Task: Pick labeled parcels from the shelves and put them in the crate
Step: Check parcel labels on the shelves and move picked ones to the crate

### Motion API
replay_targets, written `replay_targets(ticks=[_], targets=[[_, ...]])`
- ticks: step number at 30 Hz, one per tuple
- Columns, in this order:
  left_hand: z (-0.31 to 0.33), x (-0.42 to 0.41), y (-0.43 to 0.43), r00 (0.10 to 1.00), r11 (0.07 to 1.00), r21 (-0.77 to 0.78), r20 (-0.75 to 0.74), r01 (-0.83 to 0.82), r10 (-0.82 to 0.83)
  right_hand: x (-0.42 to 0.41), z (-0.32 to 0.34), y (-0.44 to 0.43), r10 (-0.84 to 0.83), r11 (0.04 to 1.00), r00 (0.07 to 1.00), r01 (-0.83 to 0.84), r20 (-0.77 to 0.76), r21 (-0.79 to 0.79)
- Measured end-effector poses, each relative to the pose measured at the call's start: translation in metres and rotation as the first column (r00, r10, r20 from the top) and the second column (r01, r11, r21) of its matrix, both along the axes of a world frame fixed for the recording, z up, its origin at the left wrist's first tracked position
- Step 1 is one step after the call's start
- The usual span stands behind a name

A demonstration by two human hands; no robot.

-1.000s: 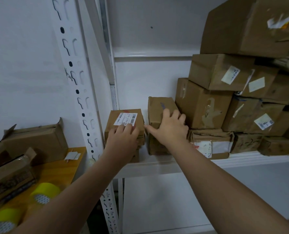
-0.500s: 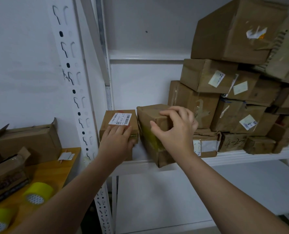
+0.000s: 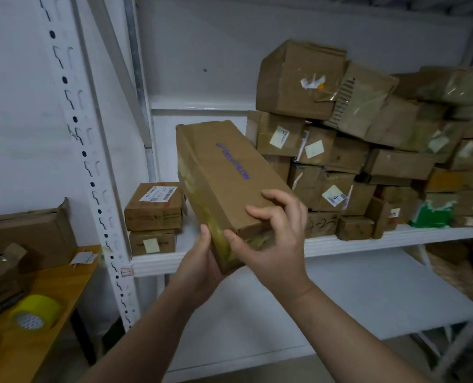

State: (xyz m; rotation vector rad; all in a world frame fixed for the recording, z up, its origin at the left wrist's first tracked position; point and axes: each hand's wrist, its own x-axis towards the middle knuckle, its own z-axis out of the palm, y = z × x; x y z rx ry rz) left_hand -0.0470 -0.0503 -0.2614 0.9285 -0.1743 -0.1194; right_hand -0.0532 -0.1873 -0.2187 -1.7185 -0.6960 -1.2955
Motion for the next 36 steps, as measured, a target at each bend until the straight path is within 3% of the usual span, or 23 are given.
replay_targets(ticks=[3,8,11,15,16,18,20,22,24,27,31,33,36], targets=[[0.004,-0.005,-0.007,0.995,0.995,-0.007,0.011,-0.096,0.097,-0.015,-0.003,-0.011,0.027,0.994,0.979,-0.047,-0.201,-0.097],[0.014,-0.022,0.0,0.902,0.897,0.122,0.137,-0.425,0.408,-0.027,0.008,-0.029,0.117,0.991,0.792,-0.129,-0.599,0.022],[0.026,-0.038,0.005,0.813,0.79,0.212,0.246,-0.576,0.527,-0.022,0.01,-0.036,0.206,0.974,0.683,-0.214,-0.7,0.078],[0.041,-0.056,0.009,0.712,0.637,0.319,0.347,-0.702,0.61,-0.02,0.007,-0.039,0.455,0.879,0.468,-0.368,-0.757,0.301],[0.043,-0.059,0.011,0.713,0.605,0.378,0.363,-0.701,0.599,-0.019,0.005,-0.038,0.443,0.889,0.496,-0.35,-0.746,0.295],[0.047,-0.063,0.015,0.759,0.549,0.527,0.391,-0.649,0.521,-0.019,-0.002,-0.032,0.225,0.97,0.634,-0.214,-0.74,0.111],[0.054,-0.068,0.013,0.839,0.605,0.582,0.357,-0.544,0.41,-0.023,-0.008,-0.016,-0.035,0.987,0.748,-0.079,-0.663,-0.141],[0.061,-0.071,0.007,0.847,0.714,0.457,0.324,-0.531,0.422,-0.029,-0.013,-0.001,-0.124,0.965,0.807,-0.038,-0.578,-0.259],[0.064,-0.071,0.009,0.764,0.69,0.331,0.338,-0.644,0.55,-0.03,-0.014,0.006,-0.008,0.961,0.832,-0.146,-0.555,-0.233],[0.065,-0.07,0.026,0.667,0.61,0.275,0.38,-0.743,0.641,-0.024,-0.005,0.001,0.333,0.916,0.81,-0.399,-0.483,-0.038],[0.06,-0.064,0.038,0.691,0.642,0.27,0.396,-0.717,0.605,-0.015,0.01,0.001,0.495,0.838,0.678,-0.539,-0.544,0.09],[0.055,-0.06,0.039,0.663,0.61,0.279,0.44,-0.742,0.606,-0.013,0.011,0.004,0.525,0.798,0.608,-0.595,-0.595,0.097],[0.049,-0.058,0.039,0.66,0.583,0.316,0.434,-0.749,0.613,-0.007,0.012,0.007,0.359,0.882,0.598,-0.469,-0.717,0.05]])
